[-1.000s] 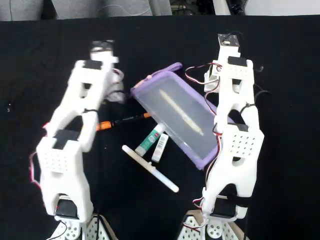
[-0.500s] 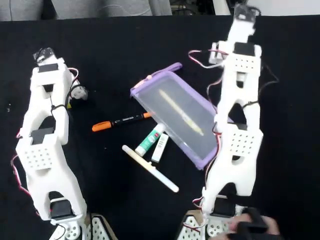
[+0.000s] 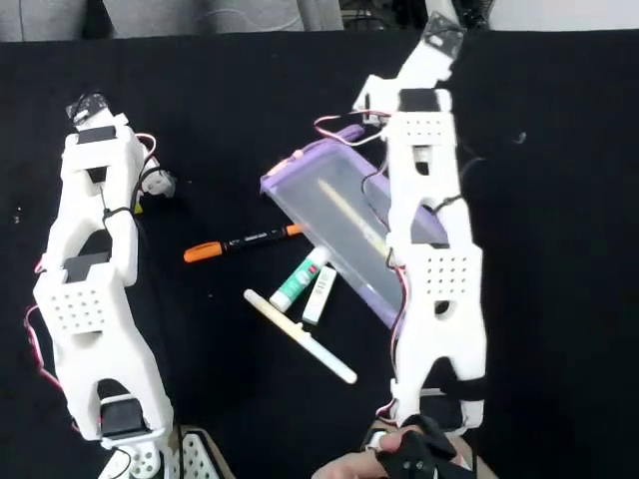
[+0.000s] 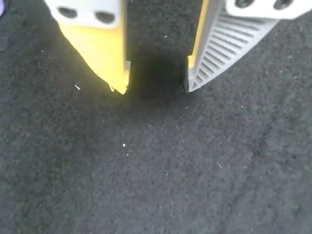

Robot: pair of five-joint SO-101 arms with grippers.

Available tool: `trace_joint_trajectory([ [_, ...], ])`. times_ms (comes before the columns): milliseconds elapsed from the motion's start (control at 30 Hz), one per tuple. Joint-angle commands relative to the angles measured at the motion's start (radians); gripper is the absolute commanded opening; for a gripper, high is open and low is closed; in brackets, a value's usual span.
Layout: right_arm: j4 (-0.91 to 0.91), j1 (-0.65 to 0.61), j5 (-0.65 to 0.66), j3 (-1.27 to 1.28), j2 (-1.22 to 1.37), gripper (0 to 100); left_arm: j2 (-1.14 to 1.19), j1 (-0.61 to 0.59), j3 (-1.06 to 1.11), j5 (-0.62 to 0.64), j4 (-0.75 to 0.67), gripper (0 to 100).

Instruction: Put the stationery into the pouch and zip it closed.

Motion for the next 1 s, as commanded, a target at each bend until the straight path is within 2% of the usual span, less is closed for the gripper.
trace_joint_trajectory([
  [0, -0.017, -0.015, -0.009, -0.050, -0.015, 17.3, 0.006, -0.013, -0.059, 0.011, -0.051, 20],
  [267, 0.249, -0.009, 0.064, -0.018, -0.005, 17.3, 0.012, -0.013, -0.059, 0.011, -0.057, 20],
  [467, 0.463, 0.029, 0.339, -0.010, -0.004, 17.3, 0.012, -0.012, -0.059, 0.011, -0.058, 20],
  [800, 0.548, 0.296, 0.666, 0.022, -0.002, 17.1, 0.012, -0.008, -0.059, 0.011, -0.058, 20],
  [967, 0.697, 0.293, 0.856, 0.076, -0.005, 17.0, 0.012, -0.005, -0.059, 0.011, -0.058, 20],
])
